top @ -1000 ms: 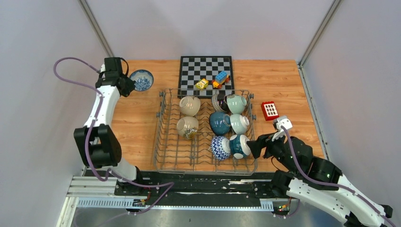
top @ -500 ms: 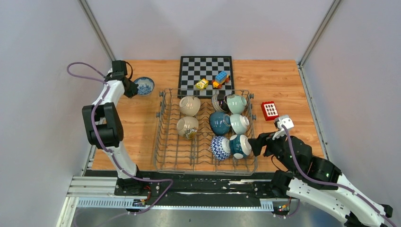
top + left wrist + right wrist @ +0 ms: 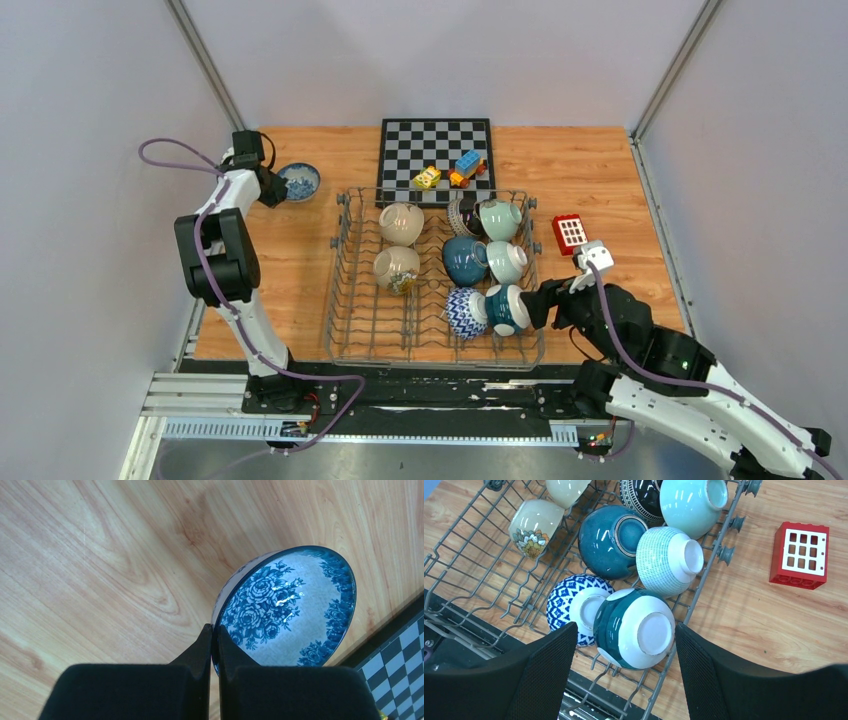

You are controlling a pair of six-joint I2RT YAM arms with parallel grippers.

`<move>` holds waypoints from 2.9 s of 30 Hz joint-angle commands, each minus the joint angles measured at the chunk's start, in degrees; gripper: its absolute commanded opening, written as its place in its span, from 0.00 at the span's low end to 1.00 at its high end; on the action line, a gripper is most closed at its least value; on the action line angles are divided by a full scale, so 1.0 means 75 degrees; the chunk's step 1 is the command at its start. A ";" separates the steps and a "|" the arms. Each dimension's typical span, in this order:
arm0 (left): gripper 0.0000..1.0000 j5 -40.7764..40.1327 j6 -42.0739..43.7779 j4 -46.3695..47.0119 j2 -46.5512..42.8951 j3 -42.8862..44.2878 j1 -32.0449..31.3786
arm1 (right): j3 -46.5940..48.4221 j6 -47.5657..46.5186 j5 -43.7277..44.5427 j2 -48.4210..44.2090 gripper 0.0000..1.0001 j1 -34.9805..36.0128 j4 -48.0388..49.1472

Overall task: Unload the bowls from the dish rack
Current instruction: Place the bowl at the center of the board, then pick up the bowl from the dish rack.

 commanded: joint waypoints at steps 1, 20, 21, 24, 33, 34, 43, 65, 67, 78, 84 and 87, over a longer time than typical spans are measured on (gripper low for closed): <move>0.00 0.0067 -0.0120 0.0460 0.0124 0.0040 0.0058 | 0.0004 -0.0079 -0.0066 0.0003 0.75 0.0079 0.0122; 0.20 0.0165 0.0217 0.0110 0.0389 0.0157 0.0138 | 0.0280 -0.0241 0.0201 -0.0103 0.75 0.0080 -0.0087; 0.27 0.0196 0.0237 0.0110 0.0351 0.0162 0.0155 | 0.0301 -0.0241 0.0209 -0.0109 0.75 0.0080 -0.0111; 0.44 0.0372 0.0268 0.0109 0.0205 0.0191 0.0167 | 0.0391 -0.0225 0.0178 -0.0132 0.75 0.0080 -0.0170; 0.79 0.0837 0.0315 -0.0431 -0.1214 0.0230 0.0029 | 0.0726 -0.0187 -0.0065 -0.0106 0.76 0.0080 -0.0243; 0.86 0.0657 0.0380 -0.0466 -0.1566 0.0128 -0.0126 | 0.0736 -0.0192 -0.0087 -0.0061 0.77 0.0076 -0.0222; 1.00 -0.0446 0.1924 -0.0766 -0.4849 -0.1095 -0.1802 | 0.1274 -0.0702 0.0025 0.0677 0.74 0.0074 0.0071; 1.00 -0.0663 0.2108 -0.1731 -0.9556 -0.4446 -0.5621 | 0.0937 0.1546 -0.3191 0.4333 0.75 -0.0072 0.3803; 1.00 -0.0788 0.1886 -0.1762 -0.9930 -0.4802 -0.5627 | 0.0792 0.1795 -0.3224 0.4661 0.73 -0.0084 0.4307; 1.00 -0.0491 0.1345 -0.1336 -1.1309 -0.6364 -0.5629 | 0.0881 0.2625 -0.3362 0.6443 0.70 -0.0188 0.5942; 1.00 -0.0340 0.1217 -0.1810 -1.1301 -0.6279 -0.5623 | 0.1026 0.3091 -0.3002 0.7239 0.73 -0.0561 0.6139; 0.99 -0.0486 0.0895 -0.2056 -1.1234 -0.6277 -0.5630 | 0.1139 0.3213 -0.3098 0.7615 0.73 -0.0695 0.6255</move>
